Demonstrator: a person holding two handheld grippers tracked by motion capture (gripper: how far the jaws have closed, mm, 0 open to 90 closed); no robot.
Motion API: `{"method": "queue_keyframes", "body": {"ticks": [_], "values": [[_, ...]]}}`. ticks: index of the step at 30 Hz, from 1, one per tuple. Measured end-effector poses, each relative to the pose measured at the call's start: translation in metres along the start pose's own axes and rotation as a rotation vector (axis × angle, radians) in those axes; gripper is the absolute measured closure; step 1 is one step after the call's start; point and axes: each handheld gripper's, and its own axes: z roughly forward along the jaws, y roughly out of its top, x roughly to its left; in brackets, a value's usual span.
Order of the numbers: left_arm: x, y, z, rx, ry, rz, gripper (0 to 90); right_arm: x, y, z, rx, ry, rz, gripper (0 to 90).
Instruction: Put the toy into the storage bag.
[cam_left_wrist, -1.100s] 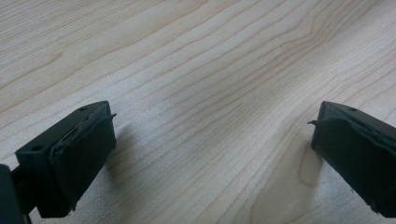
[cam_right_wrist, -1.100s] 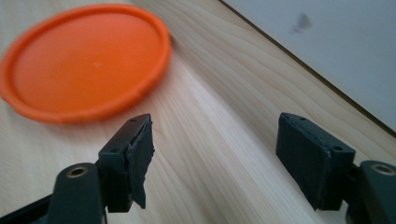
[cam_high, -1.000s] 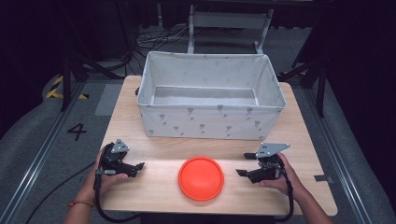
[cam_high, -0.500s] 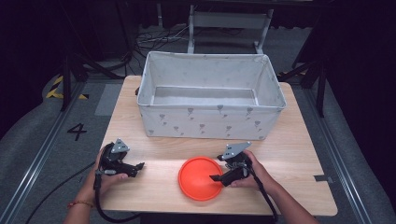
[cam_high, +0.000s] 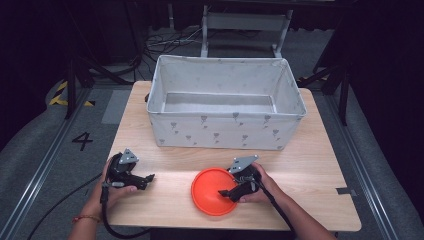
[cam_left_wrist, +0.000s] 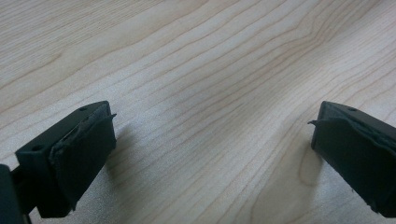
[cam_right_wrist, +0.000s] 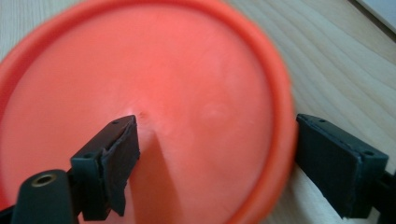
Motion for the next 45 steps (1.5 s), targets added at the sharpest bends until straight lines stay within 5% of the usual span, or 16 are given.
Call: {"method": "queue_keyframes", "body": {"ticks": [11, 15, 21, 33, 45], "values": [[0.0, 0.001, 0.0, -0.001, 0.004, 0.005, 0.2, 0.0, 0.004, -0.001, 0.005, -0.011, 0.029, 29.3], [0.0, 0.001, 0.0, 0.001, 0.003, 0.002, 0.2, -0.006, 0.005, -0.008, -0.001, -0.029, 0.075, 52.2], [0.0, 0.001, 0.001, 0.001, 0.003, 0.0, 0.2, -0.016, 0.002, -0.019, -0.034, 0.014, 0.121, 67.1], [0.0, 0.002, 0.001, -0.001, 0.006, -0.001, 0.2, -0.008, 0.012, -0.064, -0.136, 0.076, 0.016, 81.7], [0.0, 0.002, 0.001, -0.001, 0.003, 0.001, 0.2, 0.001, 0.016, -0.1, -0.084, 0.016, -0.065, 82.5]]}}
